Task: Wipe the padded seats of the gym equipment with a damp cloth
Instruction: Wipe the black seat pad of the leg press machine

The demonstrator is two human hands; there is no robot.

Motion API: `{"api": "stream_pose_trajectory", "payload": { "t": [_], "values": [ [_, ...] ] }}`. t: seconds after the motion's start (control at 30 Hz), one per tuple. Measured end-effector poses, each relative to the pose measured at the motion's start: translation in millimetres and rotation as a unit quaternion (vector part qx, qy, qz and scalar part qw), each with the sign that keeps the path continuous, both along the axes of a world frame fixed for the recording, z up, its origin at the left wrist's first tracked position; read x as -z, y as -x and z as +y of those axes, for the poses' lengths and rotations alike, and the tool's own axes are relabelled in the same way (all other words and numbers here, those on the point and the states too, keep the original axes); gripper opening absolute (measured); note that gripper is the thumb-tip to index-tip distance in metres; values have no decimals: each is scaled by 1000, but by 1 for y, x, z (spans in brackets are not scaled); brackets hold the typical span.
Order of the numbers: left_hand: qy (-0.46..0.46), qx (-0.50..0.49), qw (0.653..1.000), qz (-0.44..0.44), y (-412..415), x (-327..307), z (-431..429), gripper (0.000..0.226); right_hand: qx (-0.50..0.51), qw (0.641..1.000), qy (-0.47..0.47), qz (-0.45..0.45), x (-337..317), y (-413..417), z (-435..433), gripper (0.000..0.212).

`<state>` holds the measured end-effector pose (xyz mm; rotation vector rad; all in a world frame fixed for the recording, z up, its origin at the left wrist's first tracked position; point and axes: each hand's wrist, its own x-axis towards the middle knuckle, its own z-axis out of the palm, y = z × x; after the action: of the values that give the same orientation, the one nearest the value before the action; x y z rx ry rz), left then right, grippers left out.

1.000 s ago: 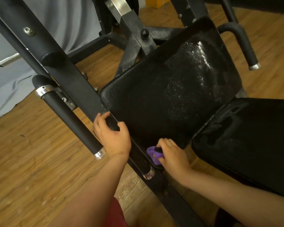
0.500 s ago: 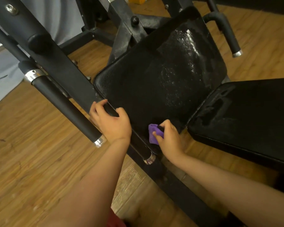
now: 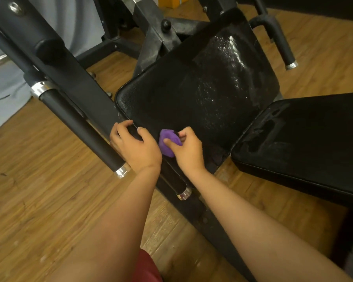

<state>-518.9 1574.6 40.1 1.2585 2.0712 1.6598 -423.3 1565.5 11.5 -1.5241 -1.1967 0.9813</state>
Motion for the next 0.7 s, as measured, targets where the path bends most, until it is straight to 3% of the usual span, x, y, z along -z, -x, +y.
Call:
{"api": "stream_pose_trajectory", "payload": {
  "t": [0.27, 0.4, 0.7],
  "values": [
    [15, 4, 1000, 21, 1, 0, 1, 33, -41, 998, 20, -45, 42, -3, -29, 29],
    [23, 6, 999, 22, 1, -1, -1, 37, -11, 998, 57, 20, 64, -17, -54, 28],
    [19, 6, 1000, 20, 0, -2, -2, 38, 127, 982, 123, 61, 104, -66, -80, 24]
  ]
}}
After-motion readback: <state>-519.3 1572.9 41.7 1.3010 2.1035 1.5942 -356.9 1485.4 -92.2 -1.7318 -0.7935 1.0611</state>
